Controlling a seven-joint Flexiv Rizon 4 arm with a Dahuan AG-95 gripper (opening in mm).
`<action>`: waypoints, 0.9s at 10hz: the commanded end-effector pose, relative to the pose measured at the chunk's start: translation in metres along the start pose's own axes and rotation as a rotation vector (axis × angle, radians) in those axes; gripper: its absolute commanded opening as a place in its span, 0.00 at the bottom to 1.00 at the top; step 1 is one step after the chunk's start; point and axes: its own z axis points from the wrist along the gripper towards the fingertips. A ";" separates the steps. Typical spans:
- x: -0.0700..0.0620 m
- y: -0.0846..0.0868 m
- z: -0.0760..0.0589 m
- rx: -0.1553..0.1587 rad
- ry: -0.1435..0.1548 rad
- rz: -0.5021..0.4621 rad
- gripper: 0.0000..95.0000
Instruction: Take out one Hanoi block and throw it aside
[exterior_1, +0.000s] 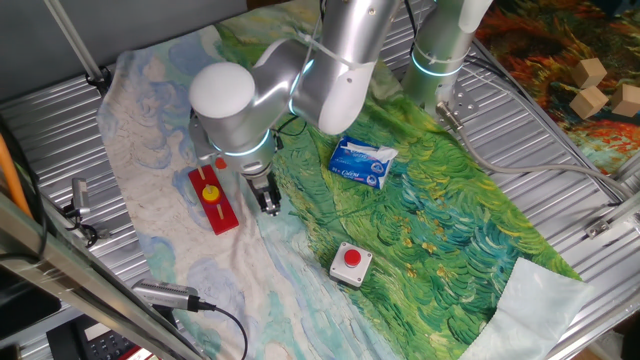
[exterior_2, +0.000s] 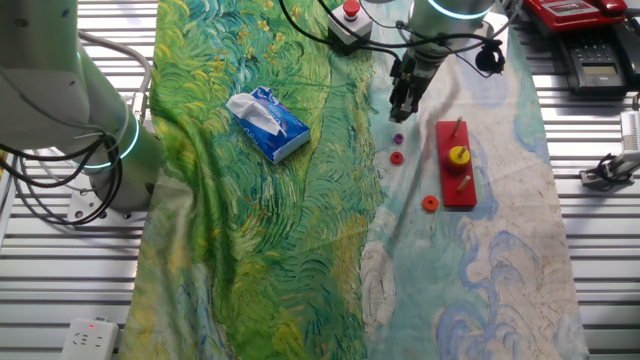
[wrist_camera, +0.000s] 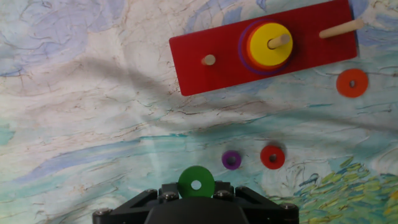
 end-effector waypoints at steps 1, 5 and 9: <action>0.000 0.000 0.000 -0.002 0.000 -0.006 0.60; 0.000 0.000 0.000 0.000 -0.004 -0.013 0.60; 0.001 0.000 -0.002 0.008 -0.005 -0.020 0.40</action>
